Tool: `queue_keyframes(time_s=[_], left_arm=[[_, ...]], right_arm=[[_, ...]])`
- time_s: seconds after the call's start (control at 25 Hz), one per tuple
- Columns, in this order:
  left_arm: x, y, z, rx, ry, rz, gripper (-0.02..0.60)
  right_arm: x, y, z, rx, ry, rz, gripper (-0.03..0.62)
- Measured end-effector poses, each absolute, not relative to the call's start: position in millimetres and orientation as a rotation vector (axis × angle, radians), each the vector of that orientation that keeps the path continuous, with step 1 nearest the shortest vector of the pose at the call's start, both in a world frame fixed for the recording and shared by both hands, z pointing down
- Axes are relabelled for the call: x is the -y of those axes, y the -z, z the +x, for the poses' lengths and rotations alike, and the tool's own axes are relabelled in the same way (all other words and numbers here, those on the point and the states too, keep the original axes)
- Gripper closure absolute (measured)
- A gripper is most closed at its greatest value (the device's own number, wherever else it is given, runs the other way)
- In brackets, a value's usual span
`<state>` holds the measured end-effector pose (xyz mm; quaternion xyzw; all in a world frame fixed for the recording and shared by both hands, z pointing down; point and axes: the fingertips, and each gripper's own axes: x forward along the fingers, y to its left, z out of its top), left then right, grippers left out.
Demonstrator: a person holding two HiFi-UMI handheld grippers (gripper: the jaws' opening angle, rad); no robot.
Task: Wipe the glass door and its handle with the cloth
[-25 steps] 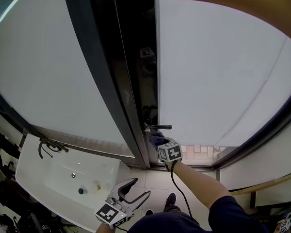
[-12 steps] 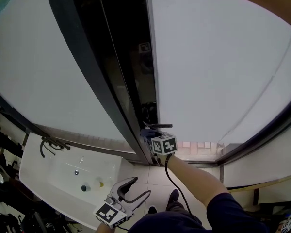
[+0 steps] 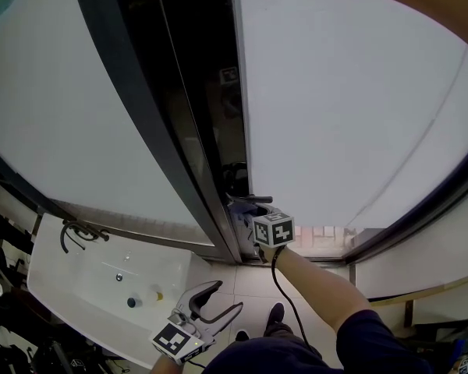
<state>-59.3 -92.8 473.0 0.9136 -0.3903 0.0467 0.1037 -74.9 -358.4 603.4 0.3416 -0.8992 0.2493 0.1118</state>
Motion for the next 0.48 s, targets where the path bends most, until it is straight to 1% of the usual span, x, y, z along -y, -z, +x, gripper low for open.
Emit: queue_keyframes(time_s=[0.16,0.28,0.48], left_arm=[[87.7,-474.6,-59.8,1.15,-0.127,2.692,0.321],[85.0,-476.1,-63.7,1.158,-0.129,2.676,0.322],[82.1,-475.1,-70.2,1.181,-0.124,2.671,0.321]], right_arm=[[355.2,-600.3,-59.2,2.643,-0.762,1.071,0.465],[349.0,-615.3,-54.6,2.591,-0.826,1.075,0.465],[330.5,-641.7,-87.3,2.54,-0.883,0.937,0.465]])
